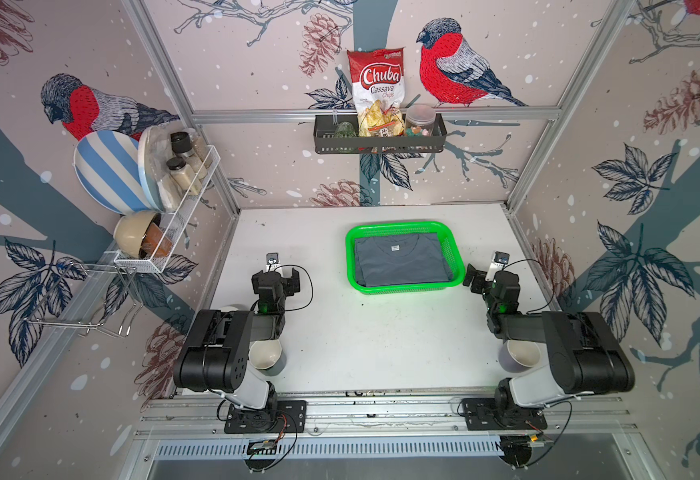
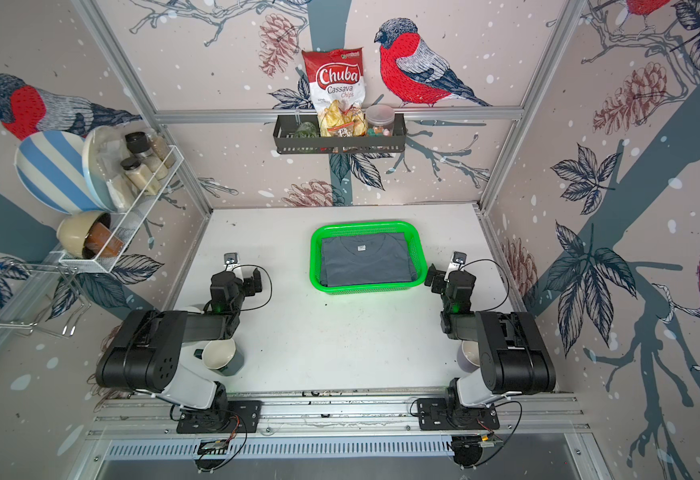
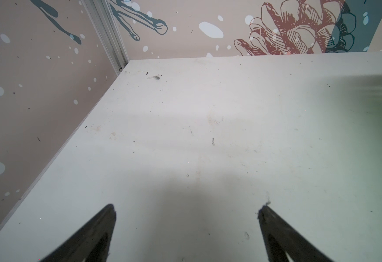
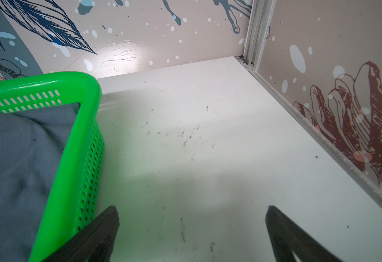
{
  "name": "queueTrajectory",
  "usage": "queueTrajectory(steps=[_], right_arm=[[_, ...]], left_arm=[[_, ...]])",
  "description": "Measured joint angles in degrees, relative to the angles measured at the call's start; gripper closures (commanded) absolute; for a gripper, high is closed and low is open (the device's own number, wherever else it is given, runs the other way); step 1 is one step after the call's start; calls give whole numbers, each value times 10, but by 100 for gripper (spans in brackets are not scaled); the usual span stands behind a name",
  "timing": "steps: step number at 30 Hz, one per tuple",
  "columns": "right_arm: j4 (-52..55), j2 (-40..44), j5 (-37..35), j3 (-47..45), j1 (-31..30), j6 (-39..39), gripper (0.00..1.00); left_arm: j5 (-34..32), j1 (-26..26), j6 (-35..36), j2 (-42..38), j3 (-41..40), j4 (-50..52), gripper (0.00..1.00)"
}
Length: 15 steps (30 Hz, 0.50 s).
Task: Put the folded t-shirts into the basket
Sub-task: Reset both arms
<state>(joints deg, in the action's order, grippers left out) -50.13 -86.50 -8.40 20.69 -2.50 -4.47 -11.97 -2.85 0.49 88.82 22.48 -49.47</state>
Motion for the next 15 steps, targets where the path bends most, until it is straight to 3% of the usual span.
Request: queueTrajectory(steps=[15], right_arm=[[0,0,0,0,-1,0,0]], left_arm=[[1,0,0,0,3,1,3]])
